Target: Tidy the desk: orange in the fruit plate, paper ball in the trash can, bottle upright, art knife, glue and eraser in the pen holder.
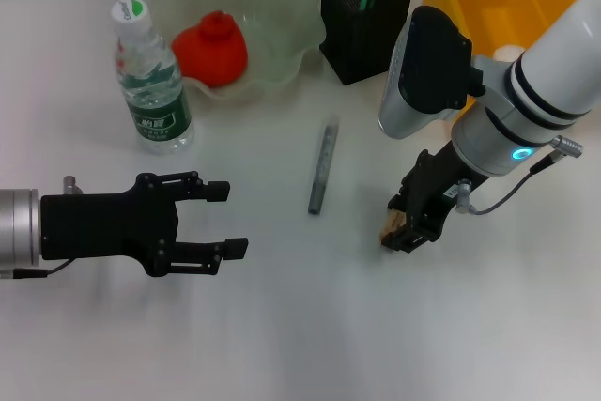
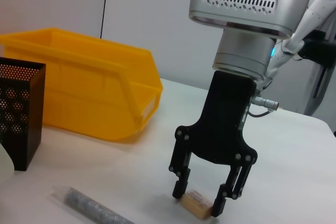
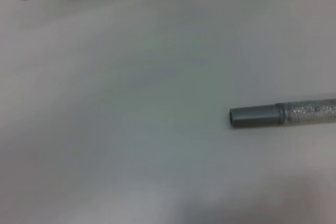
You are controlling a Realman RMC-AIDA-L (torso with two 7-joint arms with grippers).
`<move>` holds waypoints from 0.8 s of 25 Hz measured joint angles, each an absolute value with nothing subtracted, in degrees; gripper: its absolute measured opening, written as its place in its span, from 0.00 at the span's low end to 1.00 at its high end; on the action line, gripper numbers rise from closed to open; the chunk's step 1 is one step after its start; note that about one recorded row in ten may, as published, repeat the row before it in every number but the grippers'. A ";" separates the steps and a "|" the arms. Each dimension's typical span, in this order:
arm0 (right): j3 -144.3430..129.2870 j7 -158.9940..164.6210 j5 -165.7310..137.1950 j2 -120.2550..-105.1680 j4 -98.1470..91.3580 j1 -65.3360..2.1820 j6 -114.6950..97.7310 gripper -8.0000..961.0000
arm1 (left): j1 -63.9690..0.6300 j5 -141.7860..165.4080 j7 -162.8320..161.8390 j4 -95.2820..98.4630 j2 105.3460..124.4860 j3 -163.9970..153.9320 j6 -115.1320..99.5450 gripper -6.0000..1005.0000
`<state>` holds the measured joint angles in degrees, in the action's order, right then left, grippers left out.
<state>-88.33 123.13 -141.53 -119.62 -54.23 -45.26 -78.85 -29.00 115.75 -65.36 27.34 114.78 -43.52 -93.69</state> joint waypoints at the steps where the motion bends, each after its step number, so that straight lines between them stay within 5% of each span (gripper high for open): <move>1: -88.36 123.13 -141.53 -119.62 -54.32 -45.16 -78.83 0.47 | -29.00 115.75 -65.31 27.33 114.79 -43.46 -93.64 0.81; 20: -76.03 125.16 -140.87 -119.35 -67.13 -42.65 -85.82 0.44 | -29.18 115.72 -65.46 27.25 114.91 -43.42 -93.25 0.81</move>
<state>-76.03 125.17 -140.87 -119.35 -67.13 -42.65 -85.82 -29.18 115.73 -65.46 27.25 114.91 -43.42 -93.25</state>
